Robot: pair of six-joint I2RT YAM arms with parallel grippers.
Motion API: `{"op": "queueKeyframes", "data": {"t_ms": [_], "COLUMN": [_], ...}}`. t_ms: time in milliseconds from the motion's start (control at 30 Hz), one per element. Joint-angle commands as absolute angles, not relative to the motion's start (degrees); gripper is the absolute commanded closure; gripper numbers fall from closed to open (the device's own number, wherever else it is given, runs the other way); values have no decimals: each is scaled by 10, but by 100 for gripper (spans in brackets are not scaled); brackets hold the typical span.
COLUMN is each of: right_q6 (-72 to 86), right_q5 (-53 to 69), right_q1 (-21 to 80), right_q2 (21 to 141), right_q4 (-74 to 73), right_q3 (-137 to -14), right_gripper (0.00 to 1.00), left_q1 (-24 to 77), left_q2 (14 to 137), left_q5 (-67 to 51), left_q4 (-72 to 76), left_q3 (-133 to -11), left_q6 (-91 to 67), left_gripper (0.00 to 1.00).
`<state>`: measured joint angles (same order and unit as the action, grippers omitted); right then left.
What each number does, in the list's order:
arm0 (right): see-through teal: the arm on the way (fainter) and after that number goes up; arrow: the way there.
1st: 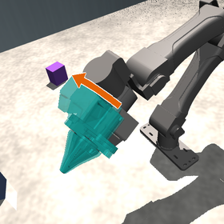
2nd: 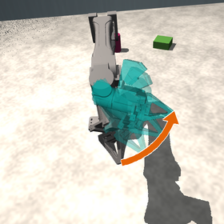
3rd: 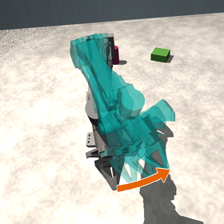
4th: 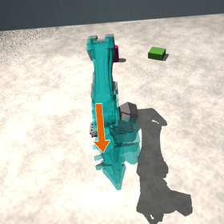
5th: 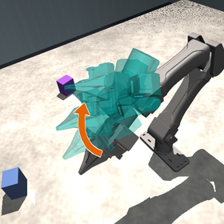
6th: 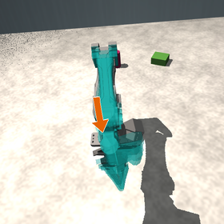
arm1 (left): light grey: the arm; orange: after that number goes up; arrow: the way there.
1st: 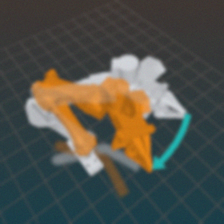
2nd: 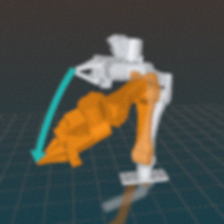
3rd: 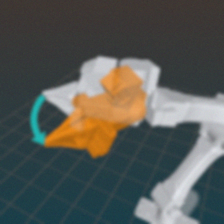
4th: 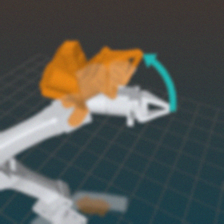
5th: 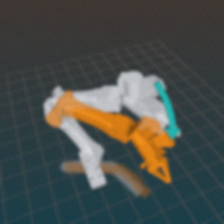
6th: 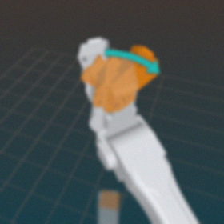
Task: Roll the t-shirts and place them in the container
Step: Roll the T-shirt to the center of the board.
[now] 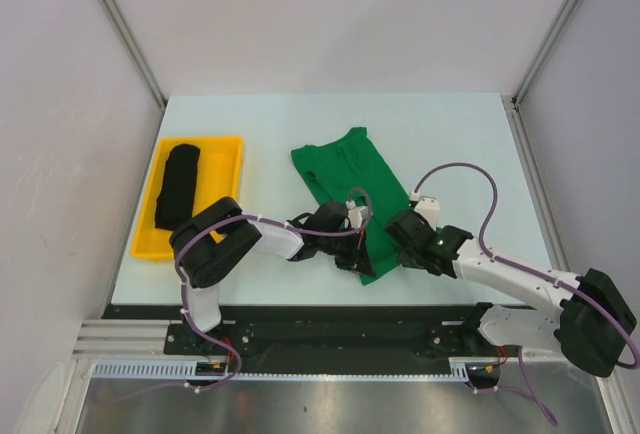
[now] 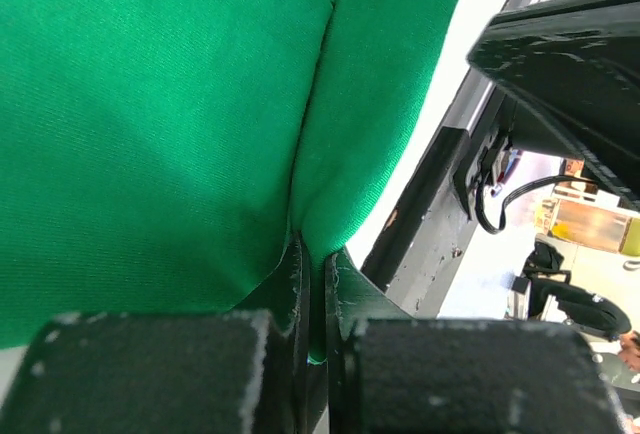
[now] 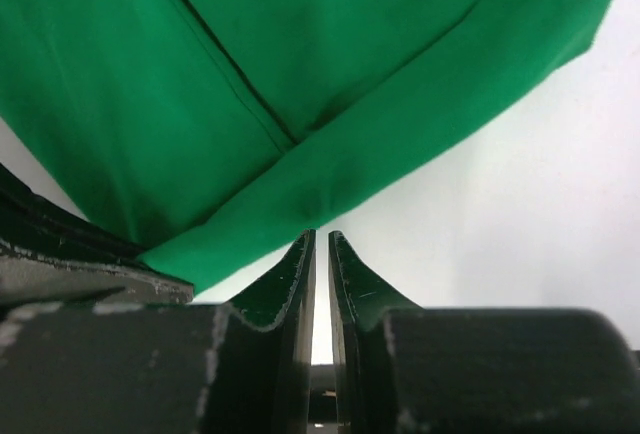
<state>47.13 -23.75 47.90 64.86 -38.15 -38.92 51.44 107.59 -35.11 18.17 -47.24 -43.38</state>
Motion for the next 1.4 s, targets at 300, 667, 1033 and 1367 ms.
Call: {"op": "queueKeyframes", "data": {"t_ms": [300, 667, 1033, 1367], "right_q6": [458, 453, 442, 431], "right_q5": [-246, -234, -200, -171], "right_q1": [447, 432, 403, 388], "right_q2": [700, 730, 750, 758], "right_q4": [-301, -279, -257, -239], "right_q3": [-390, -390, -390, -390], "right_gripper": [86, 86, 86, 86], "left_q1": [513, 513, 513, 526], "left_q2": [1087, 1061, 968, 905], "left_q5": [-350, -333, -261, -142], "left_q4": [168, 156, 66, -30], "left_q3": [-463, -461, -482, -525], "left_q6": [-431, -418, -360, -300], "left_gripper": [95, 71, 51, 50]}}
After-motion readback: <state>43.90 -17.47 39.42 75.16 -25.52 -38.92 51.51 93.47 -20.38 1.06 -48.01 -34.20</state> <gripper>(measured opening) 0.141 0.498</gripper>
